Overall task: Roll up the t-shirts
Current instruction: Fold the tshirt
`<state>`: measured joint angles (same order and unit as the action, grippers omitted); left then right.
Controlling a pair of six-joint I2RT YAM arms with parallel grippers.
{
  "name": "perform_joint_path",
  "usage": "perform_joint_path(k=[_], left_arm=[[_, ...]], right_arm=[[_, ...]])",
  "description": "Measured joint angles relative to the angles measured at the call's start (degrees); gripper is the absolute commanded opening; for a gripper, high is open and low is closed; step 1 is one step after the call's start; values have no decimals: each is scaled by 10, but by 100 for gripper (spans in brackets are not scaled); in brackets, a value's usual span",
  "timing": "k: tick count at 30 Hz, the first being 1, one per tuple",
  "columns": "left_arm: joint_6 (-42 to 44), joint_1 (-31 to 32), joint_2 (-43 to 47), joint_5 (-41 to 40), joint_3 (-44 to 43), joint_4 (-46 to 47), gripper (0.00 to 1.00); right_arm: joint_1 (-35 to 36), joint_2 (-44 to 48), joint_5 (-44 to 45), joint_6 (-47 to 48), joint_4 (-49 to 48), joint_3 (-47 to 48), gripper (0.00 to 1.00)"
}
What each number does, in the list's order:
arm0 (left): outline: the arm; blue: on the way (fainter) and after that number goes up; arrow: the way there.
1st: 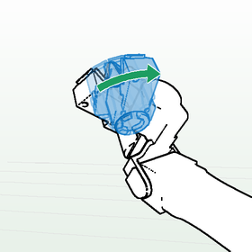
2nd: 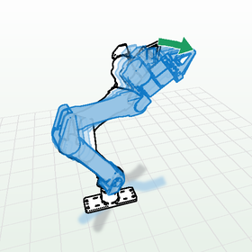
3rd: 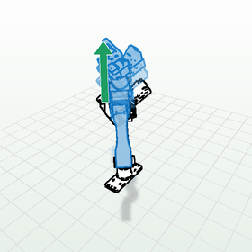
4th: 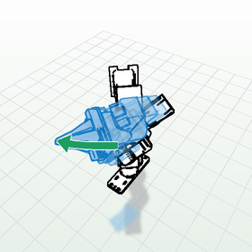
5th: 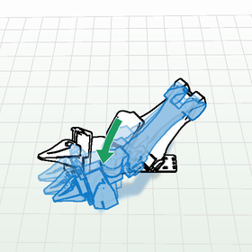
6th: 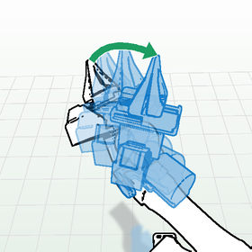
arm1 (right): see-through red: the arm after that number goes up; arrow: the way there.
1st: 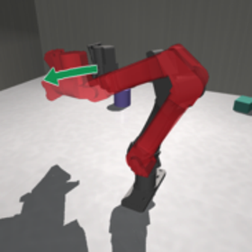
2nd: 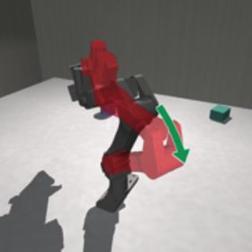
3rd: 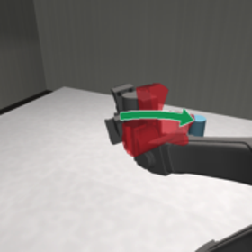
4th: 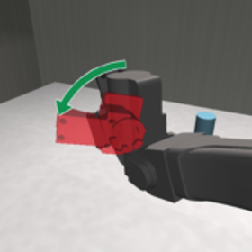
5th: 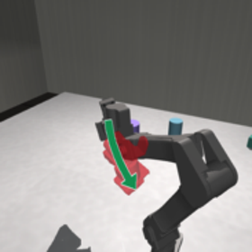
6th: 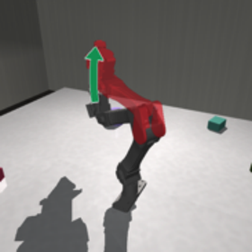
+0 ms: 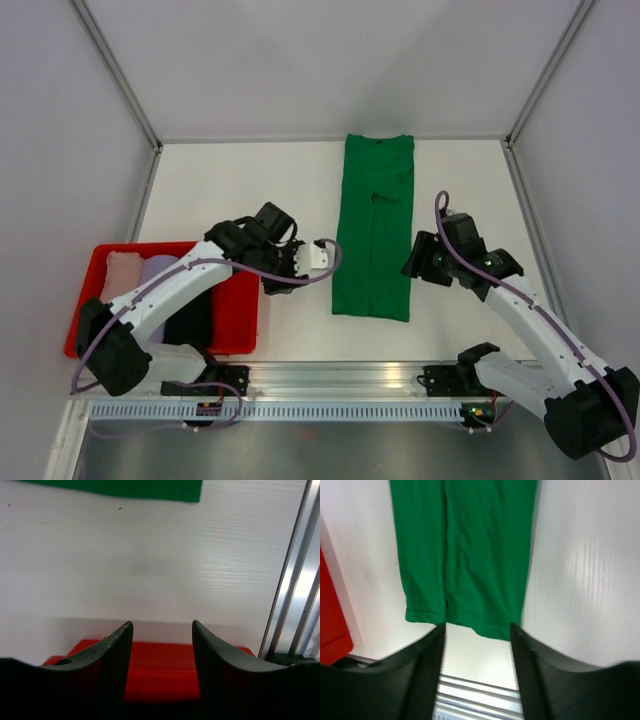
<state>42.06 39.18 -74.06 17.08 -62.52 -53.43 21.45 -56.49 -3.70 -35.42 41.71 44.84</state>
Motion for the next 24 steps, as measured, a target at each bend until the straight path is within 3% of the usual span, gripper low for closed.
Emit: perform_joint_path(k=[1, 2, 4, 5, 11, 16, 24], left_arm=[[12, 18, -12, -3, -3, 1, 55], [25, 39, -24, -3, -3, 3, 43], [34, 69, -48, 1, -5, 11, 16], [29, 80, -68, 8, -12, 20, 3], [-120, 86, -233, 44, -113, 132, 2], [-215, 85, -258, 66, -74, 176, 2], [-273, 91, -297, 69, -37, 233, 2]], right_arm=[[0, -3, 1, 10, 5, 19, 42], [0, -8, 1, 19, 11, 38, 19], [-3, -20, 3, 33, 21, 59, 0], [-5, -26, -1, 34, 21, 59, 0], [-11, -38, -62, 4, -27, -35, 0], [-11, -28, -124, -56, -108, -155, 0], [-13, -73, -144, -58, -156, -170, 0]])
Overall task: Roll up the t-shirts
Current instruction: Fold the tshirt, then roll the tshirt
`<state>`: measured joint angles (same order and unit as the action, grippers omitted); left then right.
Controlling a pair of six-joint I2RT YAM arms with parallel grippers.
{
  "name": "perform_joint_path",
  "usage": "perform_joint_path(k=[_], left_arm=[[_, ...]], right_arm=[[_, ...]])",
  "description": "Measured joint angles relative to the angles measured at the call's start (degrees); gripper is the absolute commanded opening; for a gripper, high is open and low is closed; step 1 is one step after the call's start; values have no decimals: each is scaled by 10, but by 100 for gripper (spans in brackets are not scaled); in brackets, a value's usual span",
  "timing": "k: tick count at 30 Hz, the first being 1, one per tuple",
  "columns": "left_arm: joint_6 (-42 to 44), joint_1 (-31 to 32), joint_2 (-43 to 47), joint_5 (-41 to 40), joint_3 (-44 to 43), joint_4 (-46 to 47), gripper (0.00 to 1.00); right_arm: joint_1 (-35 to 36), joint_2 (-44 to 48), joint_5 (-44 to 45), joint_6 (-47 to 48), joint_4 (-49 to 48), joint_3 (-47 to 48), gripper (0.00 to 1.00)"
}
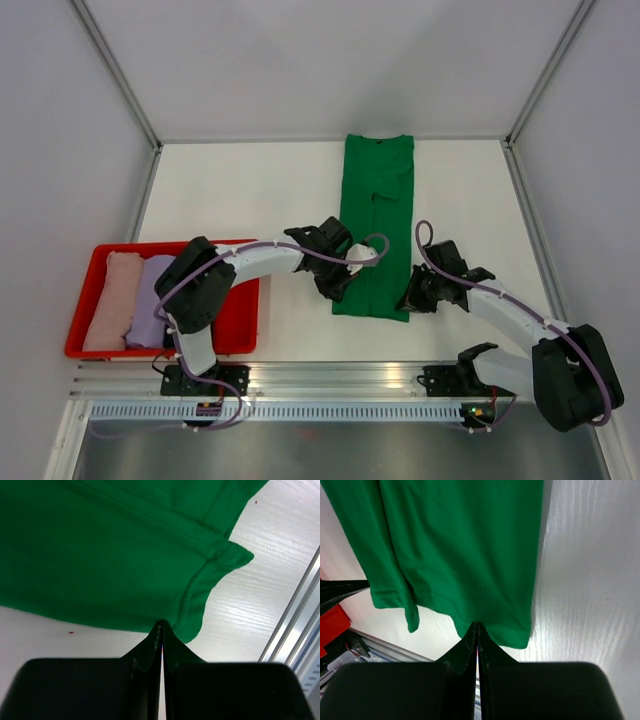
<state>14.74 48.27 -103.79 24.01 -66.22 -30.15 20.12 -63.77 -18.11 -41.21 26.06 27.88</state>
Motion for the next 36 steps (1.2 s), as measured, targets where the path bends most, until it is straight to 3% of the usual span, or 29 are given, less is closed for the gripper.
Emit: perform_joint_path(k=[18, 24, 28, 30, 31, 36], left_arm=[[1, 21, 11, -24, 55, 49, 4], [40, 46, 30, -29, 59, 37, 12], [92, 66, 82, -29, 83, 25, 23], [126, 70, 114, -36, 98, 23, 29], [140, 71, 129, -47, 104, 21, 35], [193, 75, 148, -98, 108, 20, 41]], right_arm=[[-12, -46, -12, 25, -18, -20, 0], [-12, -33, -7, 67, 16, 7, 0], [-12, 11, -7, 98, 38, 71, 1], [-12, 40, -7, 111, 40, 105, 4], [-12, 52, -5, 116, 44, 121, 13], [-12, 90, 30, 161, 62, 198, 49]])
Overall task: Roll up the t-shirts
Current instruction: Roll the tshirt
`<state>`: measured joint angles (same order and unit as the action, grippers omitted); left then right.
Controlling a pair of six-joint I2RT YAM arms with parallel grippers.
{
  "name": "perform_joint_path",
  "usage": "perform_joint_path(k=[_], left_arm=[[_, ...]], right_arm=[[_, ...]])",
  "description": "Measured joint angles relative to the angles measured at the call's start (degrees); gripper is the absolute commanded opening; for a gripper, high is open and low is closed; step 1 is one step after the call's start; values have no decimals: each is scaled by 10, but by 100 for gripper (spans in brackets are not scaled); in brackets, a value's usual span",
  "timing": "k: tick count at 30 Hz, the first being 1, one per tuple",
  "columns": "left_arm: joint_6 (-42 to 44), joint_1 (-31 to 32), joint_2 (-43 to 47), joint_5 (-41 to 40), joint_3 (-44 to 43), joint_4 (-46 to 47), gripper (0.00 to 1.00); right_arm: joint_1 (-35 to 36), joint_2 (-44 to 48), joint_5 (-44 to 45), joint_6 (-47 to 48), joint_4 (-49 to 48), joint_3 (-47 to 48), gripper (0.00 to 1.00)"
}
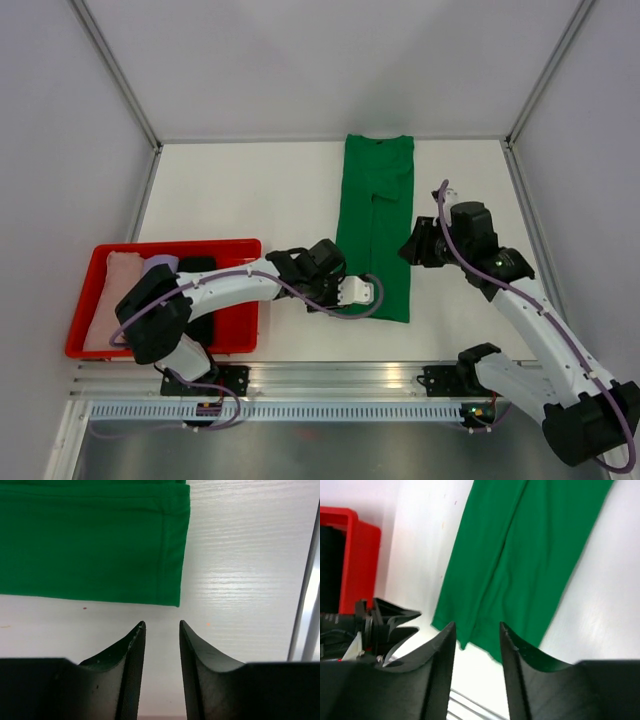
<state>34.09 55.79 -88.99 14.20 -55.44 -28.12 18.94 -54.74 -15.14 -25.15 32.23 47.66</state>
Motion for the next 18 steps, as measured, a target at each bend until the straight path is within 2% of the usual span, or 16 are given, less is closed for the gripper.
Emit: perform_joint_path(k=[5, 10, 11, 14, 18], left_arm=[[76, 13, 6, -5, 23, 28, 53], [145, 14, 28, 15, 76, 42, 55], [158, 14, 33, 22, 83, 47, 56], [189, 14, 44, 45, 101, 65, 55], [201, 21, 42, 55, 104, 95, 53]], right_arm=[[0, 18, 64, 91, 19, 43, 70], [-1, 77, 114, 196, 37, 42, 72], [-1, 92, 112, 224, 38, 40, 74], [-1, 149, 78, 303, 28, 2, 98], [-2, 179, 1, 435, 42, -40, 97]])
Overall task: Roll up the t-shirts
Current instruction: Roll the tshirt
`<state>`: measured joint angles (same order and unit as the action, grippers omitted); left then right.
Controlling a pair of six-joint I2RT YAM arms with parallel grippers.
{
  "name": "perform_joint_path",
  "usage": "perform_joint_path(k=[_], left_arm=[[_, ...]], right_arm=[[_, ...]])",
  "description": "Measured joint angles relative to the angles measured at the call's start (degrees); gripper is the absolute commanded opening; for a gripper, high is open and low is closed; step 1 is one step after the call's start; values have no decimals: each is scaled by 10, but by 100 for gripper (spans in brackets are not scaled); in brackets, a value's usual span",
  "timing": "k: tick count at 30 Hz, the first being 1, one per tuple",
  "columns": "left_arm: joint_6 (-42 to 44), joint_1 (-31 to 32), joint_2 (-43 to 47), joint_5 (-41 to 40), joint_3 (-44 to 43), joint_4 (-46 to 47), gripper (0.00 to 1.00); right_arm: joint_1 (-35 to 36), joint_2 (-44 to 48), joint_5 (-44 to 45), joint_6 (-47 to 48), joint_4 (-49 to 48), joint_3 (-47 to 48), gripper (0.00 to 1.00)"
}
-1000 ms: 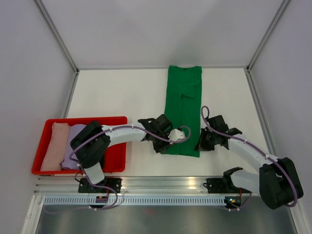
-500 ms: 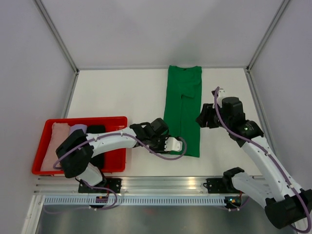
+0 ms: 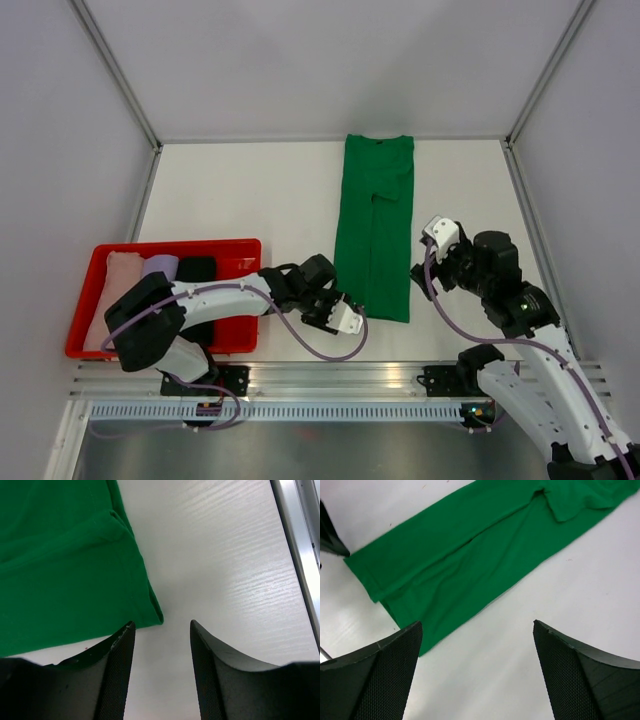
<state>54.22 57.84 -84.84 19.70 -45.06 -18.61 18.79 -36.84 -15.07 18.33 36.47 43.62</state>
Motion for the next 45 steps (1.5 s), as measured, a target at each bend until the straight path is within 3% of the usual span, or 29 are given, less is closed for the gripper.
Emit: perform_joint_path(k=[5, 8, 9, 11, 15, 26, 31, 41, 45], left_arm=[[3, 4, -18, 1, 2, 25, 51], [3, 4, -26, 0, 6, 27, 51], [3, 4, -27, -1, 6, 28, 50], [3, 4, -29, -1, 8, 29, 50], [1, 4, -37, -2, 8, 31, 50], [-11, 4, -44, -13, 8, 39, 43], [-13, 4, -45, -18, 8, 40, 31], [-15, 4, -50, -19, 8, 43, 3], [-16, 2, -50, -19, 7, 42, 2]], right_arm=[[6, -51, -32, 169, 46, 2, 90], [34, -74, -32, 265, 82, -18, 78], [45, -80, -34, 296, 94, -32, 69], [62, -90, -40, 348, 114, -64, 64], [86, -113, -62, 412, 136, -116, 62], [103, -180, -83, 471, 64, -170, 54], [103, -198, -88, 475, 17, -176, 48], [109, -233, -90, 485, -19, -180, 22], [113, -240, -90, 484, -30, -180, 8]])
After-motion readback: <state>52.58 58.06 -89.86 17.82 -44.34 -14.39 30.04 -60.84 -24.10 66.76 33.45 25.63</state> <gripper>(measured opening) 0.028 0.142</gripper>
